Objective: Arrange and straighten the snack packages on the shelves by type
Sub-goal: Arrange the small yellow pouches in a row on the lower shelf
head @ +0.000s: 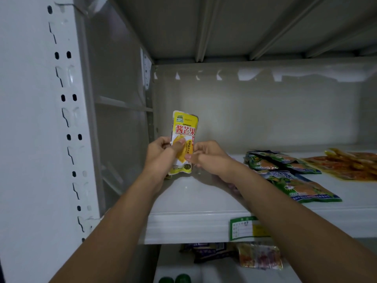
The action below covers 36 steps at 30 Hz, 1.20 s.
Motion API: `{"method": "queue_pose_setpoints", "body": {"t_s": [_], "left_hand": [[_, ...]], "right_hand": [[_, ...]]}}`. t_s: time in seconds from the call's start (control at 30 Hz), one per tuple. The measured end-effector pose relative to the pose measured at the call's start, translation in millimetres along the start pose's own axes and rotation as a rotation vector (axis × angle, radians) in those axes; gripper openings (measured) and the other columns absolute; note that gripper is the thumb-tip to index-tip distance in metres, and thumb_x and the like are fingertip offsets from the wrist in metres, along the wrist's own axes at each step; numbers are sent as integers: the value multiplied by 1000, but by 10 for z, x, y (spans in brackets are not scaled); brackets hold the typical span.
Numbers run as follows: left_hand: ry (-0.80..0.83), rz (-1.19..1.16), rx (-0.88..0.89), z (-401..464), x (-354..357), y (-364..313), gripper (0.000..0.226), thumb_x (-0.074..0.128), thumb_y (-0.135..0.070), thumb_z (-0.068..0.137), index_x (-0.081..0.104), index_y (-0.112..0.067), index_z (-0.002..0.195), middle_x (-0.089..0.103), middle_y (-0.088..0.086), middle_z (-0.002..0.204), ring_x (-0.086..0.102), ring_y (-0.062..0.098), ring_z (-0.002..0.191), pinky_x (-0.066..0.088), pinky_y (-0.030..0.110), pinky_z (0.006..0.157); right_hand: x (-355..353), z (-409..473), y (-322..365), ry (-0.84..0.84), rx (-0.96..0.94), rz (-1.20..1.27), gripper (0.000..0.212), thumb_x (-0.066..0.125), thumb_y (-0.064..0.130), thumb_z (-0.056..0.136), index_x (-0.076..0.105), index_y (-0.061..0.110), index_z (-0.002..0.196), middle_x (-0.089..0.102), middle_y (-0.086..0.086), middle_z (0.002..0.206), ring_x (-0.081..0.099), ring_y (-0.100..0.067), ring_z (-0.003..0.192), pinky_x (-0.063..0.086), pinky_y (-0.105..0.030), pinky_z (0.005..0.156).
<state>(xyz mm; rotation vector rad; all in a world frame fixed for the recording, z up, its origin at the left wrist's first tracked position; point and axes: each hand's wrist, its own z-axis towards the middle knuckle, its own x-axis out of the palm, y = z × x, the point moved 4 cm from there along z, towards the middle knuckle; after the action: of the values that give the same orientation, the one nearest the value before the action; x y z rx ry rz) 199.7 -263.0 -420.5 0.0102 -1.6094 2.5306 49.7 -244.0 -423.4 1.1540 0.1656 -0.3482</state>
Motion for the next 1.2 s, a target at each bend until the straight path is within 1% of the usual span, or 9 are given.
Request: {"method": "queue_pose_setpoints", "body": {"t_s": [0.1,0.33,0.5,0.63,0.77,0.83,0.97,1.07,1.2], "left_hand": [[90,61,-26,-21,39,34,7,71,-16,99,74,-11,100,79,8,91,73,16,68,56,23,53],[-21,60,67,44,-33,60,13,66,-9,102,77,-15,103,80,2,92,78,18,79,65,31,68],[16,50,38,70,7,75,12,69,-9,98,73,-14,109,79,5,100,78,20,87,64,33,73],[76,112,-26,58,39,112,14,67,-17,101,72,-10,111,75,4,93,68,9,72,48,16,53],[111,141,24,51,43,123,15,62,-8,103,72,-8,114,77,0,92,72,1,69,52,15,59],[119,130,51,49,39,111,14,63,-4,102,71,-8,112,78,-1,90,74,2,72,56,19,66],[112,81,80,0,55,45,14,71,1,95,65,-6,106,72,-1,71,70,3,59,54,16,58],[136,51,37,-29,96,38,22,76,-4,93,64,-4,112,75,-2,77,74,7,65,57,19,57],[167,51,17,-59,123,31,12,68,-3,97,68,-8,108,77,0,83,74,5,66,55,18,56]], "right_hand": [[19,-20,-28,24,0,-81,33,60,-7,100,66,14,76,63,17,50,56,7,47,41,-12,54],[23,-4,1,43,52,25,14,72,12,96,78,17,85,81,1,87,75,-15,83,59,-29,82],[-56,39,-49,-60,3,-8,17,79,15,93,72,17,78,78,4,80,72,-10,75,58,-26,74],[-105,61,-54,-144,-31,10,38,80,16,93,54,12,65,63,10,56,56,2,48,46,-17,52],[-39,53,-28,-143,-88,-69,16,73,25,95,79,12,99,81,-3,90,76,-18,88,62,-46,87],[-20,27,2,-133,-64,-58,19,67,24,100,80,20,113,81,1,102,76,-22,101,59,-46,97],[-72,50,24,-190,-55,78,13,70,24,100,79,19,107,81,-6,100,78,-26,97,61,-50,94],[-117,46,11,-228,-65,81,8,74,25,98,80,20,97,82,-7,93,80,-28,88,64,-52,86],[-103,27,8,-167,-47,137,7,74,19,98,78,14,100,80,-1,82,78,-17,73,63,-30,69]]}}
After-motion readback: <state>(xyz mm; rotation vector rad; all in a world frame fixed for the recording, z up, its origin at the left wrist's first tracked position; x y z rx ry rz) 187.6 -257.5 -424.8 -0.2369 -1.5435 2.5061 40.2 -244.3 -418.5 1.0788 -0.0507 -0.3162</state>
